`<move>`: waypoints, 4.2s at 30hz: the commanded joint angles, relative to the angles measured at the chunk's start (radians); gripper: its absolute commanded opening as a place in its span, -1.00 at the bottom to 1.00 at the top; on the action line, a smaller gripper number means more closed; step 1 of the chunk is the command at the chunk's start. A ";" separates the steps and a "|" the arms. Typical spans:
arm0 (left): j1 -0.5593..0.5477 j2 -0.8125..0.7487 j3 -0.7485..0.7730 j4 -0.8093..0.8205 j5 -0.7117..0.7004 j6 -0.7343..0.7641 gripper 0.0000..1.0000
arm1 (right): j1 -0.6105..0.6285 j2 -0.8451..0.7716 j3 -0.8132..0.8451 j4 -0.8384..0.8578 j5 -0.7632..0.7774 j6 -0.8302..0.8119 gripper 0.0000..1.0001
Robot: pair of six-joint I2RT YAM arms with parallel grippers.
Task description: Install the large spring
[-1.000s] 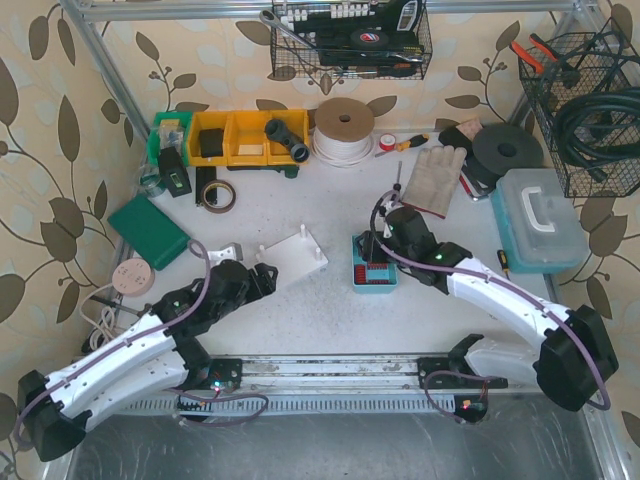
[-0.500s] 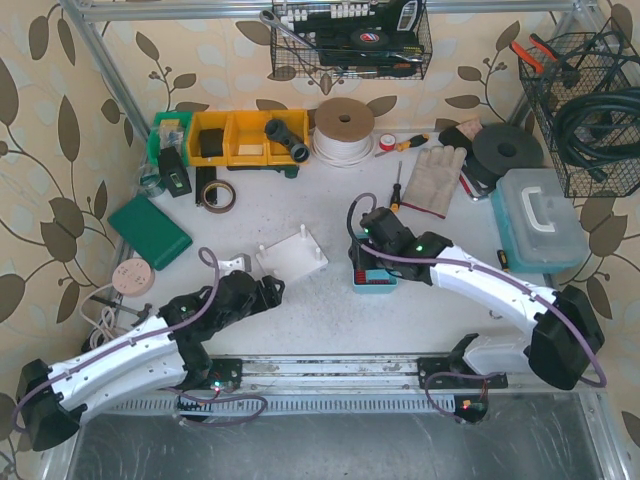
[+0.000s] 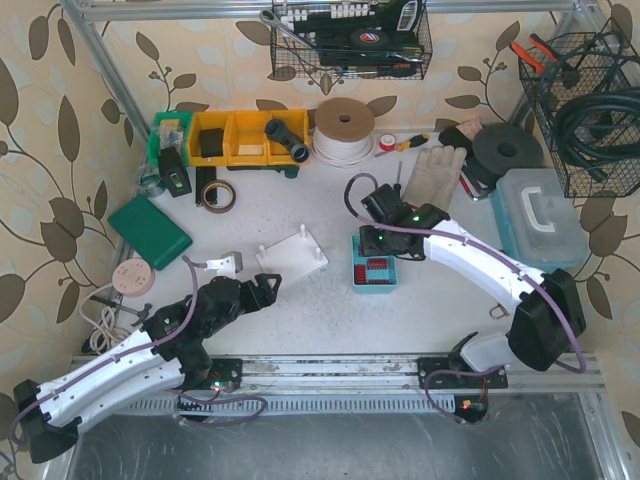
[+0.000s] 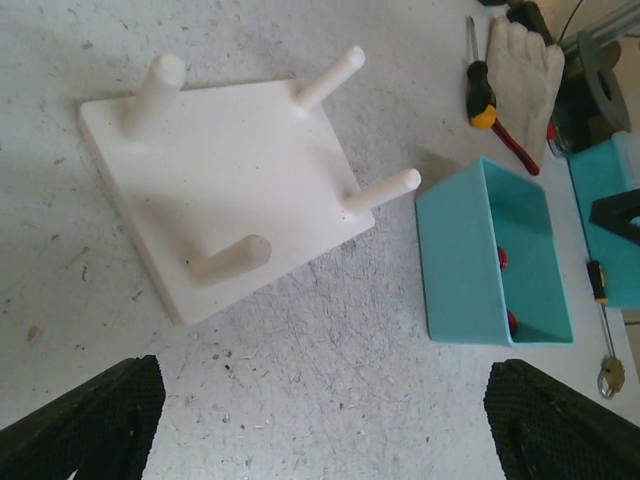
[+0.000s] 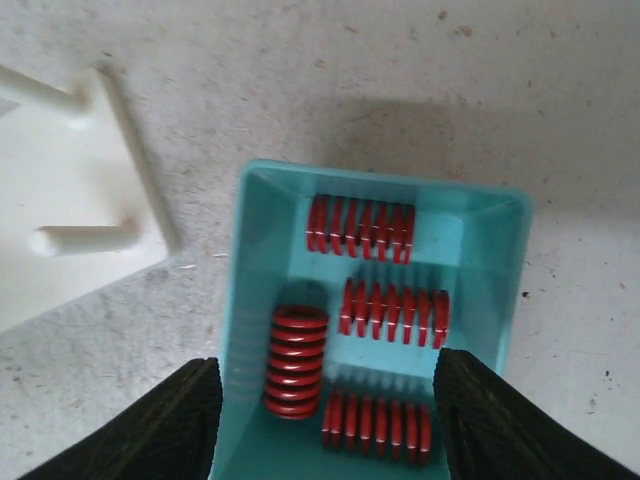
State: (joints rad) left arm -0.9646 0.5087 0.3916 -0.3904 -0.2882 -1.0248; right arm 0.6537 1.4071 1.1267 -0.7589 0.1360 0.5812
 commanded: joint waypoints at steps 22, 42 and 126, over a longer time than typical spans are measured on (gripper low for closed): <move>0.256 0.252 0.188 0.061 0.228 0.330 0.97 | -0.077 0.253 -0.082 0.226 0.009 0.043 0.36; 0.318 0.250 0.142 0.134 0.311 0.329 0.97 | -0.042 0.401 -0.030 0.205 0.107 0.100 0.32; 0.173 0.701 0.322 0.769 1.058 -0.009 0.19 | 0.152 -0.522 -0.461 0.731 -0.322 -0.841 -0.90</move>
State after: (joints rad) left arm -0.7868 1.2495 0.7139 0.3454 0.7830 -1.0473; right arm 0.7986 0.8860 0.6479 -0.0837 -0.2058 -0.2554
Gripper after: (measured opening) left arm 0.607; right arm 0.497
